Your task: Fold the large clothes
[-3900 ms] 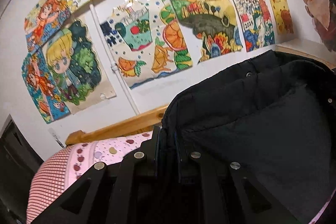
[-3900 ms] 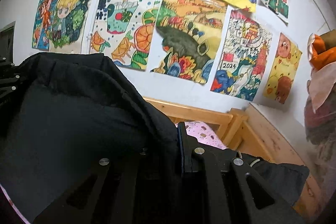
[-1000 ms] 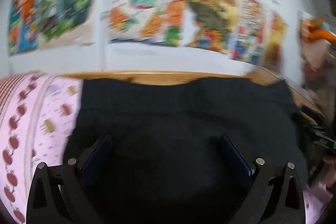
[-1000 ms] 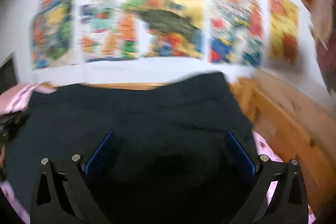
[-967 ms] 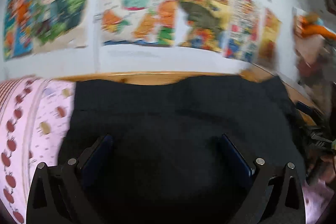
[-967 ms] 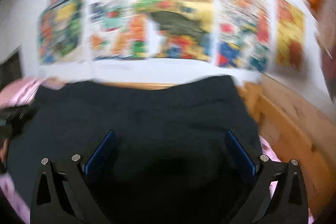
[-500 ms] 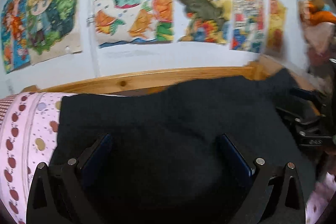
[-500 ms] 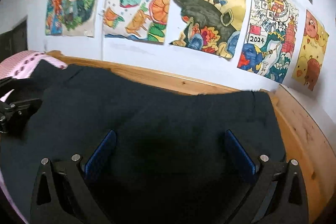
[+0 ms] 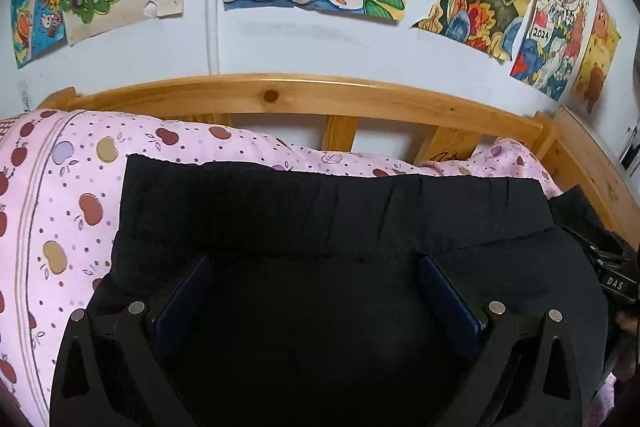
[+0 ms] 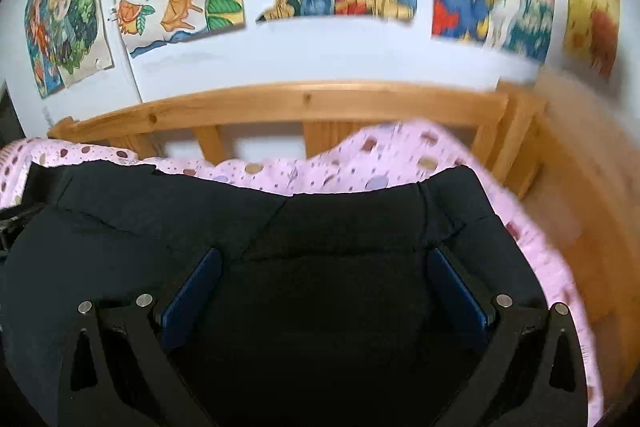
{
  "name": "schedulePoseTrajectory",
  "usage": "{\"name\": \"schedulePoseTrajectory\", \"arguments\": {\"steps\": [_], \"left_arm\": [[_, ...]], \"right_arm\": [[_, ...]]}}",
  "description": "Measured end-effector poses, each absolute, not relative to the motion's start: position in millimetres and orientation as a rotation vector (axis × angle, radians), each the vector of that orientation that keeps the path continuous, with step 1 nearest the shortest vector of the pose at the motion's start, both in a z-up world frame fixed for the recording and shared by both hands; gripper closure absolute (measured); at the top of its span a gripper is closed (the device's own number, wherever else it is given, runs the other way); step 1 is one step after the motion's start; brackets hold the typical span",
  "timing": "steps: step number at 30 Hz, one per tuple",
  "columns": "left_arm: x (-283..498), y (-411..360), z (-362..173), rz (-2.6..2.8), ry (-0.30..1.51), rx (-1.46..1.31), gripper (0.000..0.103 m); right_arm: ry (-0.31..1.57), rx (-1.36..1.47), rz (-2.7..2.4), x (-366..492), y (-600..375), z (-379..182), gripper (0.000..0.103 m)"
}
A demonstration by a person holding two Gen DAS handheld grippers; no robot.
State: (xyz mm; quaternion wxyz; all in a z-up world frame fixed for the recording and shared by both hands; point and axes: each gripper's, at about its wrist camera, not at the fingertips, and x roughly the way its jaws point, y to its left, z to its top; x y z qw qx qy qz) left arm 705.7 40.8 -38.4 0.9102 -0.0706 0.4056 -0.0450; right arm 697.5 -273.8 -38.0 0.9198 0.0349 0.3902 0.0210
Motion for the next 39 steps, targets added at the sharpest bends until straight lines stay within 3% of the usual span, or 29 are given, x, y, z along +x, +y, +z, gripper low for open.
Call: {"name": "schedulePoseTrajectory", "arguments": {"steps": [19,39], "left_arm": [[722,37,-57,-0.104,0.796,-0.17,0.0],[694,50,-46,-0.154,0.76,-0.123,0.0]], "right_arm": [[0.784,0.201,0.086,703,-288,-58,0.001],[0.683,0.115,0.051,654,-284,-24,0.001]]}}
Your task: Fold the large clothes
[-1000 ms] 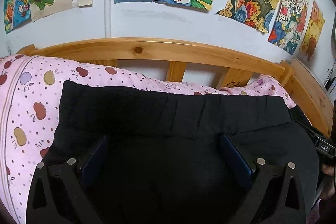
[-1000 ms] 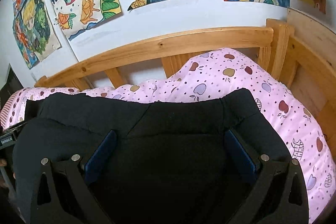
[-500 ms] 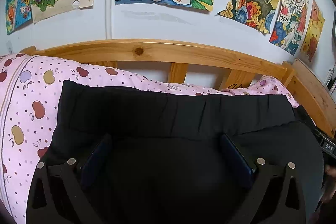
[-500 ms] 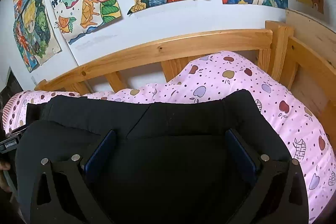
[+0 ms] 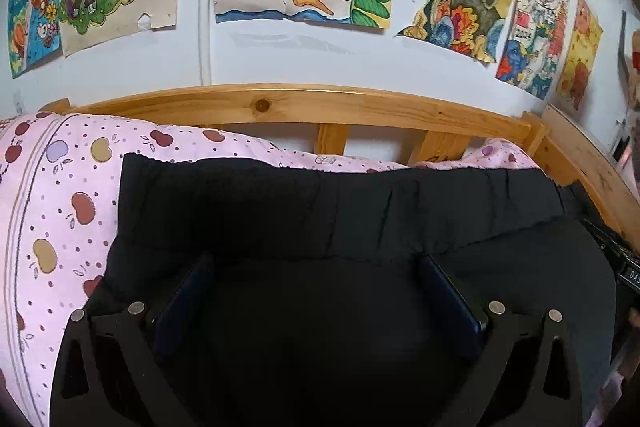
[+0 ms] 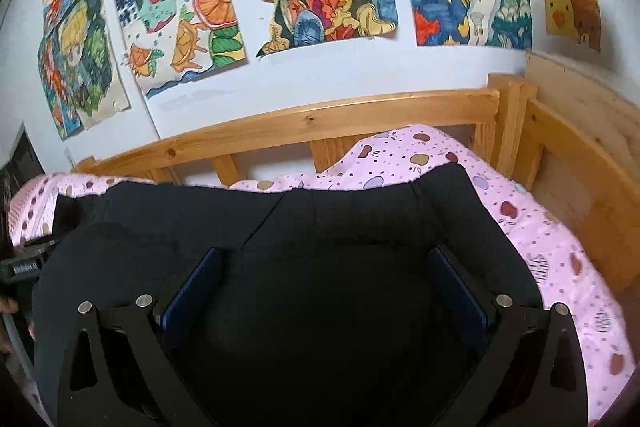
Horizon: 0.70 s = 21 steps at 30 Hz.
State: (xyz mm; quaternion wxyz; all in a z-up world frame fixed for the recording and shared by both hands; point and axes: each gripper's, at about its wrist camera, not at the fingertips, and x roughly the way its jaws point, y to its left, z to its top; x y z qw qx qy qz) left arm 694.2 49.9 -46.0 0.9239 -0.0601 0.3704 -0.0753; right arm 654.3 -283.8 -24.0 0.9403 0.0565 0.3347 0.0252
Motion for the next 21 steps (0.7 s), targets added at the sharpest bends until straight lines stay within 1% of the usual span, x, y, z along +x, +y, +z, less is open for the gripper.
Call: {"name": "schedulePoseTrajectory", "arguments": {"steps": [6,12,16,21], "left_arm": [[671,66,-35,-0.067,0.73,-0.062,0.0],[646,83,-26,-0.014,0.7,-0.027,0.0],[636,93,-26,-0.002,0.712,0.014,0.0],[627,114,-34,0.004,0.748,-0.017,0.0]], "right_arm": [[0.693,0.037,0.008,627,-286,-7,0.001],[0.697,0.072,-0.047,594,-309,0,0.001],[0.723,0.114,-0.121,585,-338,-7,0.001],[0.77,0.204,-0.156,583,-370,-28,0.001]]}}
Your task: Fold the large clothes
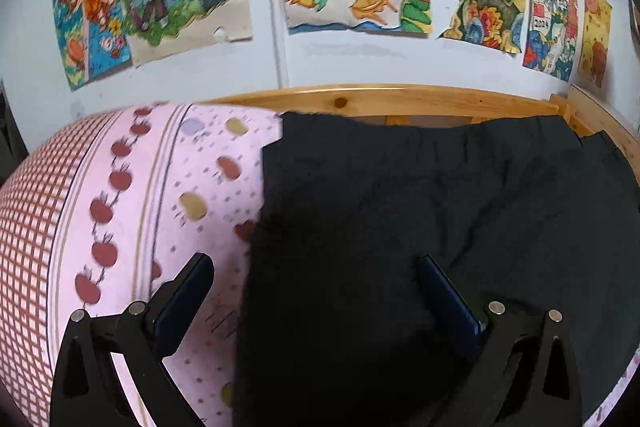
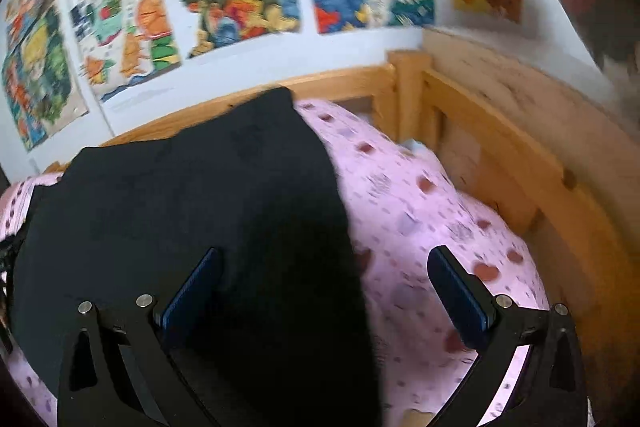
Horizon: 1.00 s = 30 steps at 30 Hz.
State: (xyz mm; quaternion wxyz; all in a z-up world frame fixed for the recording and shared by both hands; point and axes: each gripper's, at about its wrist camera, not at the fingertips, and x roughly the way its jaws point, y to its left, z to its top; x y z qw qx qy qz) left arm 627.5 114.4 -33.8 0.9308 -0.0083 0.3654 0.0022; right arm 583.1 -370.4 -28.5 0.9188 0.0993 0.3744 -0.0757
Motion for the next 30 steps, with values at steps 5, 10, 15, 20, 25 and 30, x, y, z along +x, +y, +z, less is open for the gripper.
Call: {"name": "schedulePoseTrajectory", "arguments": {"steps": [5,10,15,20,25,30], "left_arm": [[622,134,-43,-0.025,0.764,-0.068,0.0],[617,156,-54,-0.12,0.79,-0.139,0.0],[616,178,-64,-0.284,0.82,-0.224,0.0],[624,181,-74,-0.446,0.872,-0.265,0.0],[635,167,-88,-0.59,0.969,-0.315,0.0],[645,152,-106,-0.721,1.087,-0.404,0.0]], "right_arm": [[0.78,0.267,-0.107,578,-384,-43,0.001],[0.801,0.279,0.081,580,-377,-51,0.001],[0.856,0.211,0.29,590,-358,-54,0.001],[0.998,0.208,0.423,618,-352,-71,0.001],[1.031,0.316,0.489,627,-356,-88,0.001],[1.058,0.41,0.566,624,-349,-94,0.001]]}}
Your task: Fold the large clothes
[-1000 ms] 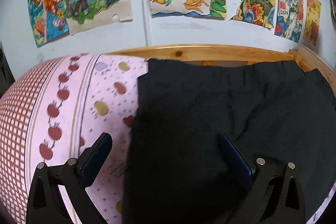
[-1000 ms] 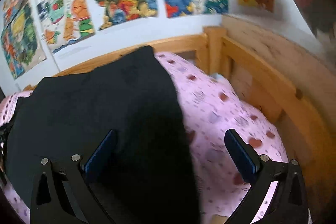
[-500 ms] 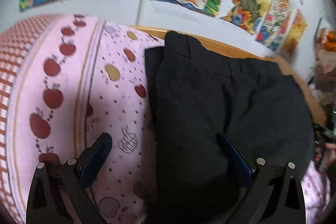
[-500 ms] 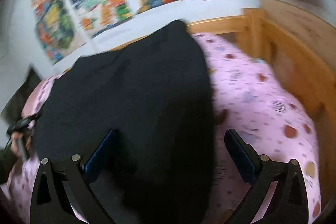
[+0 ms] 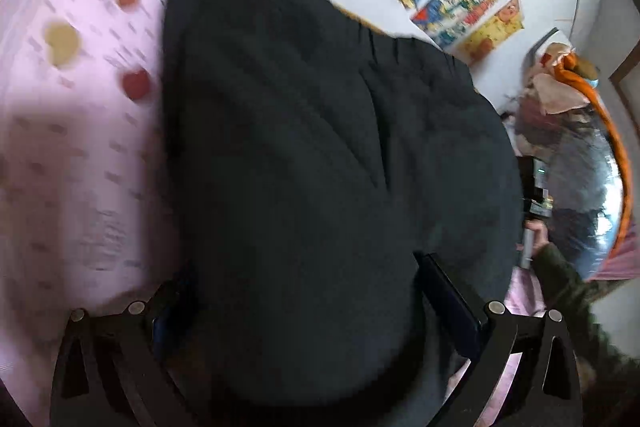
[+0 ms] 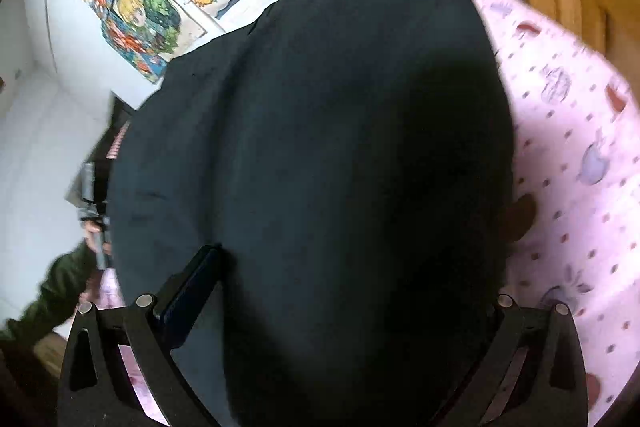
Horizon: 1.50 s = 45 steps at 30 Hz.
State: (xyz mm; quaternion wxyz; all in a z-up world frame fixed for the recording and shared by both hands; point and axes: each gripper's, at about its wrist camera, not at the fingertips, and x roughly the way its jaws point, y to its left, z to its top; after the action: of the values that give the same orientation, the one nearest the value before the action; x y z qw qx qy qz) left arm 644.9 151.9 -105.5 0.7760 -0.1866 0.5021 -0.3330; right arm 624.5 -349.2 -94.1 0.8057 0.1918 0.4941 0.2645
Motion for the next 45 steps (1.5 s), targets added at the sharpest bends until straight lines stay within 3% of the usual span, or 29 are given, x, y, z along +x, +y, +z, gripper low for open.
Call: {"name": "schedulePoseTrajectory", "arguments": {"steps": [12,16,20,23,27,30,39,45], "left_arm": [[639,126,-103,-0.657,1.12,-0.429,0.0],[631,122,-95,-0.619,1.105,-0.39,0.012],[622,123,-80,-0.59,1.093,-0.379,0.034],[615,124,-67,-0.575,1.075,-0.366,0.047],[603,121,-46,-0.544,1.046,-0.322,0.058],[593,125,-31,-0.533,1.035,-0.318,0.062],[552,171,11,-0.504,0.982,-0.383,0.064],[527,192,-4,-0.472,1.017,-0.382,0.064]], "right_arm": [[1.096,0.557,0.501,622,-306,-100,0.001],[1.084,0.522,0.467,614,-291,-92,0.003],[1.052,0.484,0.471,605,-282,-73,0.013],[1.013,0.449,0.472,598,-270,-54,0.03],[0.949,0.445,0.462,589,-261,-25,0.056],[0.899,0.461,0.482,579,-257,-2,0.063],[0.896,0.393,0.61,549,-210,38,0.063],[0.939,0.354,0.638,550,-177,31,0.063]]}}
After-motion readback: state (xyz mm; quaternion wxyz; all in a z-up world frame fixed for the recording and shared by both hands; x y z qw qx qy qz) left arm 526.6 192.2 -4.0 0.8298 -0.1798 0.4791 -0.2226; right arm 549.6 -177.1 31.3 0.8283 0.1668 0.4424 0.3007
